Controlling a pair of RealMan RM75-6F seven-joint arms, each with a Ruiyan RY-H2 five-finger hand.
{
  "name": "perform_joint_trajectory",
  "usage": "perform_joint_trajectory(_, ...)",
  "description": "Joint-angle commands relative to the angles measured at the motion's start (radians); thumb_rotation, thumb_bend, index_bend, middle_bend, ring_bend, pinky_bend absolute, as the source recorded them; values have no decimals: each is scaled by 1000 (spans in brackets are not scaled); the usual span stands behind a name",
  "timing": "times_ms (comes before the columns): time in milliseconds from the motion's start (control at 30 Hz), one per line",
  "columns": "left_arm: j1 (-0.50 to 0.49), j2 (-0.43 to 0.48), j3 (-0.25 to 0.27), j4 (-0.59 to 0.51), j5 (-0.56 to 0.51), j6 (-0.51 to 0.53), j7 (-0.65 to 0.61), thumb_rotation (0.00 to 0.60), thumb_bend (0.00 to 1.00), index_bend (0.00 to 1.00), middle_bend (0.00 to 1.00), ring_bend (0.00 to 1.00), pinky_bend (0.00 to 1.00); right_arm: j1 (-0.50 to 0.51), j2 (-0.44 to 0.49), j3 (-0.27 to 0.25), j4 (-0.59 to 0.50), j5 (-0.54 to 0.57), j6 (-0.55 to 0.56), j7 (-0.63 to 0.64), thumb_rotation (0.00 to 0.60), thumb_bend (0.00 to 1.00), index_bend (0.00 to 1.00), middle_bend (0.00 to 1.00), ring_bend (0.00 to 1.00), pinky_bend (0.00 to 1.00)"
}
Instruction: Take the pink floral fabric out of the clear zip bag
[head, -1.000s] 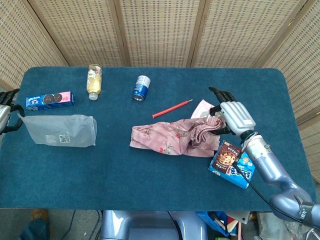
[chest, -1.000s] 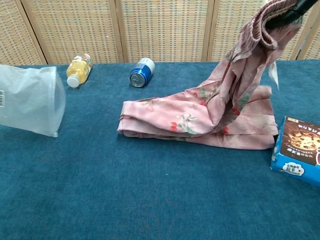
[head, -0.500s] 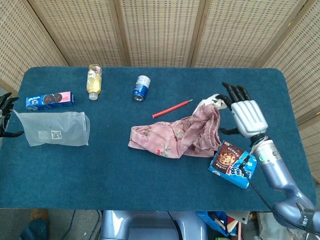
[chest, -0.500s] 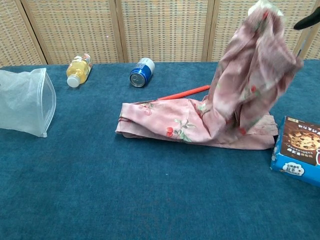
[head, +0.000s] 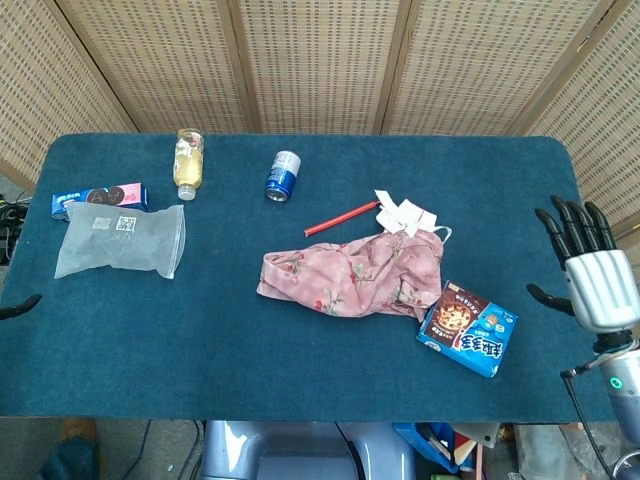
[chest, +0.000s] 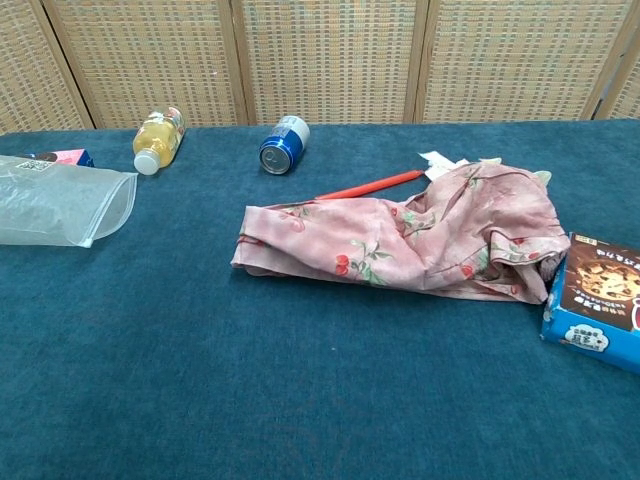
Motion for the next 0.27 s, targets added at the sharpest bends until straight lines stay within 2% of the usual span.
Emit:
perform_joint_trajectory(33,85,-31,27,-92,42,113,87,600,100,0,0,0,0,-94,-44,-48,33,-41,76,60,600,0,0,0,0,0)
perform_joint_trajectory(133,108,-35,53,-128,93,140,109,600,100,0,0,0,0,-137,-39,-82,15,-75,97,101,600,0,0,0,0,0)
perform_joint_trajectory(267,124,-47,77,-133,141,147,121,600,101,0,0,0,0,-189,-30,-112,-5,-107,132,91,600,0,0,0,0,0)
